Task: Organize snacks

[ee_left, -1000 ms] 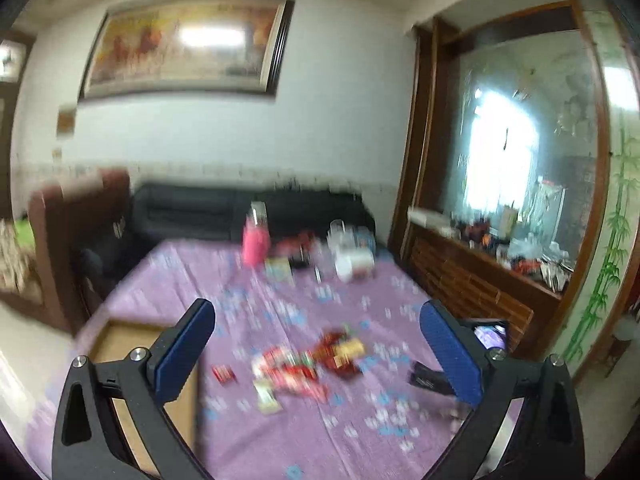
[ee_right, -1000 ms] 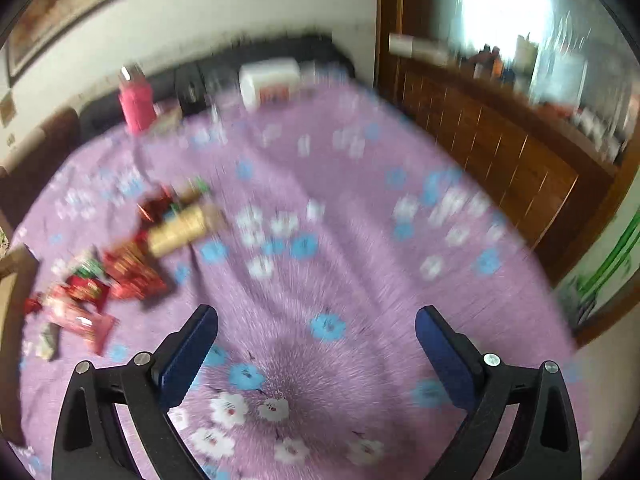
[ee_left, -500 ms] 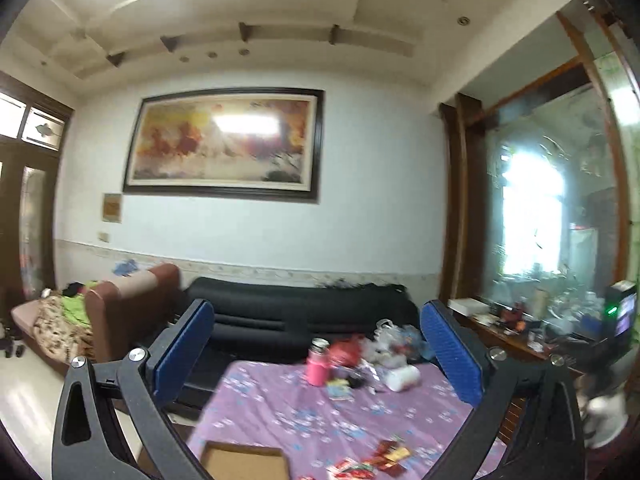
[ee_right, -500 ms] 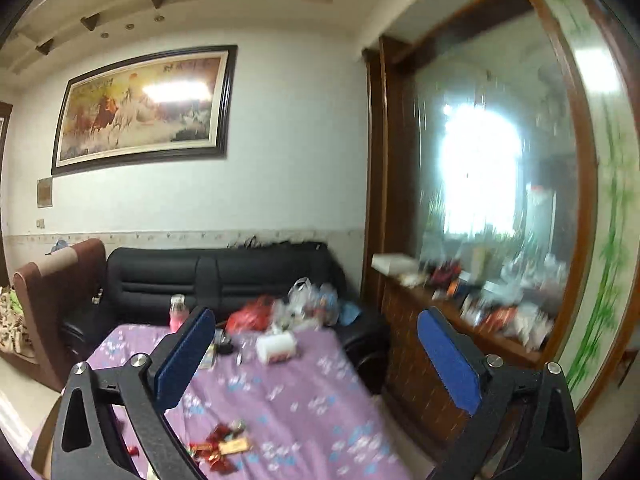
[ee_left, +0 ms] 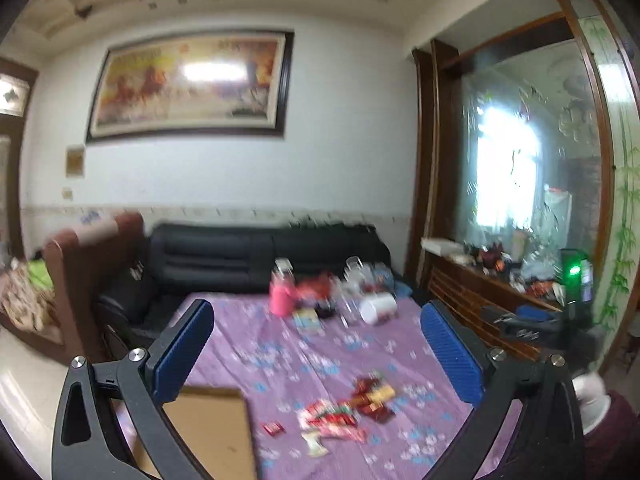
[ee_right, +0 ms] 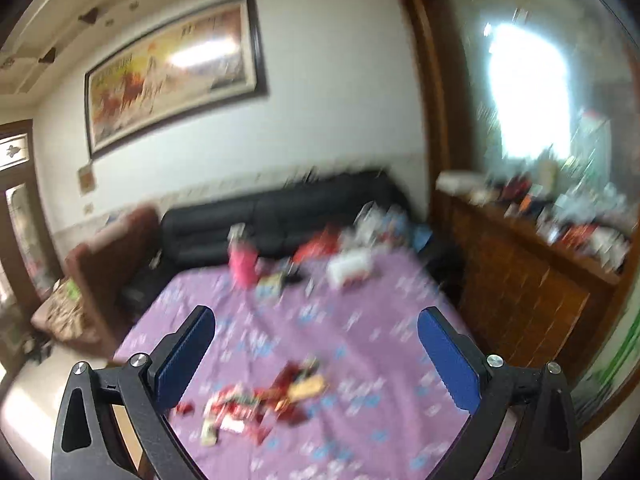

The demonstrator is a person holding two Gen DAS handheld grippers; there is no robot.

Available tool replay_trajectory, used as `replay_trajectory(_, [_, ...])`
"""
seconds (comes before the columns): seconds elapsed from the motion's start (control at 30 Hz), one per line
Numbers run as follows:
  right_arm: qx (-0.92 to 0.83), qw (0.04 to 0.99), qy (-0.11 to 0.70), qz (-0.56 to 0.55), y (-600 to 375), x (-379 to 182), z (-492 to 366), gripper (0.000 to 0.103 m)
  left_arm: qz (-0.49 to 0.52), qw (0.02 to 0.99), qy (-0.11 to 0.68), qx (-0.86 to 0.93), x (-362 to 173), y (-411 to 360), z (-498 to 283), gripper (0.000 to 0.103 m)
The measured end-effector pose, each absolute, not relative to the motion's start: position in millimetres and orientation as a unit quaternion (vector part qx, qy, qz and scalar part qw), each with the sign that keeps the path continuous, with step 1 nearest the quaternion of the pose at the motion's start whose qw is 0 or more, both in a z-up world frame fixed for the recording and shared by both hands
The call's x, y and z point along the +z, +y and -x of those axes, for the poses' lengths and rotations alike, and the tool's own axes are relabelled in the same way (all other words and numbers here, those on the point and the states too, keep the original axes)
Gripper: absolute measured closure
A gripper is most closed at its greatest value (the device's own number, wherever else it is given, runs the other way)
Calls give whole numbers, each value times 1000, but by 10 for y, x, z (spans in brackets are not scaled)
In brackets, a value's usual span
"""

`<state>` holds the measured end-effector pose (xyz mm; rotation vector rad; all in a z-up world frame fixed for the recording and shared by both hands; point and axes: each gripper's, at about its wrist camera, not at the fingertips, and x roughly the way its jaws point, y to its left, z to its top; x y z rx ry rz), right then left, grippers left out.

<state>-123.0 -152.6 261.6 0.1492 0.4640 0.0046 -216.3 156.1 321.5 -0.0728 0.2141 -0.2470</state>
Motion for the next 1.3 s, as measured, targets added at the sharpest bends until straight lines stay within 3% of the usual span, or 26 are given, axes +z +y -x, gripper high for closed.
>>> replay_trajectory(0.2, [47,938,327,-106,-1614,1520,821,5,72,960,242,-117,2060,1502,1412,0])
replay_trajectory(0.37, [108,905,392,-127,-1549,927,614,29,79,935,330,-102,1314,1631,1001,1])
replay_trajectory(0.47, [136,889,417,-132,-1439,677,481,31,82,924,357,-108,1091,1650,839,17])
replay_trajectory(0.53, [145,883,426,-134,-1354,553,383,31,97,910,383,-127,926,1650,716,35])
replay_trajectory(0.6, [161,879,429,-132,-1251,527,299,31,101,898,405,-139,807,1586,619,45])
replay_trajectory(0.83, [257,865,430,-26,-504,415,165,31,71,893,422,-141,594,1342,521,47])
replay_trajectory(1.0, [261,864,428,46,-135,280,21,32,67,886,436,-141,553,1339,449,60])
replay_trajectory(1.03, [260,864,427,53,-106,260,5,40,67,885,439,-142,537,1338,432,61])
replay_trajectory(1.07, [261,862,431,56,-87,226,-10,57,66,884,441,-143,526,1336,428,61])
replay_trajectory(1.13, [268,853,445,43,-109,166,-31,76,63,880,448,-144,482,1311,390,62])
replay_trajectory(1.3, [261,859,441,19,-242,206,46,78,63,867,470,-149,338,1207,301,62])
